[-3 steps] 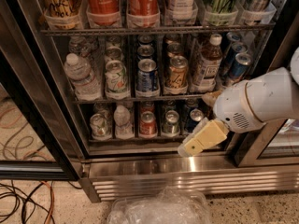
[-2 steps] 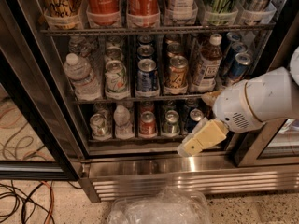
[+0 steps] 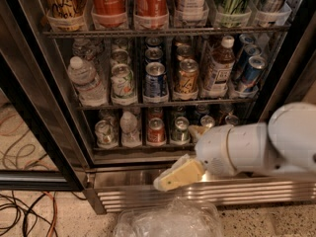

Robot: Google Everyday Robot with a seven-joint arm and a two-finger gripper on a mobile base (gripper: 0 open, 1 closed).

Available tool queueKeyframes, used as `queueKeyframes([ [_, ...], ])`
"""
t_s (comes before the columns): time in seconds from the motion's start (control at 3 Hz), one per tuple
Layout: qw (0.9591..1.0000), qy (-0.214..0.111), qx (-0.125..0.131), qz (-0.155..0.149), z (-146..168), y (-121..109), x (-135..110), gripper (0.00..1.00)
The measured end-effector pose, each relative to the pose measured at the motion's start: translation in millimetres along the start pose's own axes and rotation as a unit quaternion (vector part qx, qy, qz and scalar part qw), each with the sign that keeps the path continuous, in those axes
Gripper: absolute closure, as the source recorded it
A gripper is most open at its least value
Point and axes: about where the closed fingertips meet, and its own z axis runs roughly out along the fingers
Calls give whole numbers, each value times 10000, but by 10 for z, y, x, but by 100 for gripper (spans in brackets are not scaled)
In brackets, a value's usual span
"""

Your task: Pick 7up can from bottom shelf of fridge

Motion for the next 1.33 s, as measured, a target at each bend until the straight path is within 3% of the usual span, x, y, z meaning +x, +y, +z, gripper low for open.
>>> queueKeyframes([
  [0.33, 9978, -545, -30, 388, 445, 275, 144, 0],
  [0.67, 9954, -861, 44, 423, 595, 373, -152, 0],
  [1.0, 9954, -861, 44, 423, 595, 374, -152, 0],
  [1.33, 9929, -1093, -21, 458, 756, 475, -147, 0],
])
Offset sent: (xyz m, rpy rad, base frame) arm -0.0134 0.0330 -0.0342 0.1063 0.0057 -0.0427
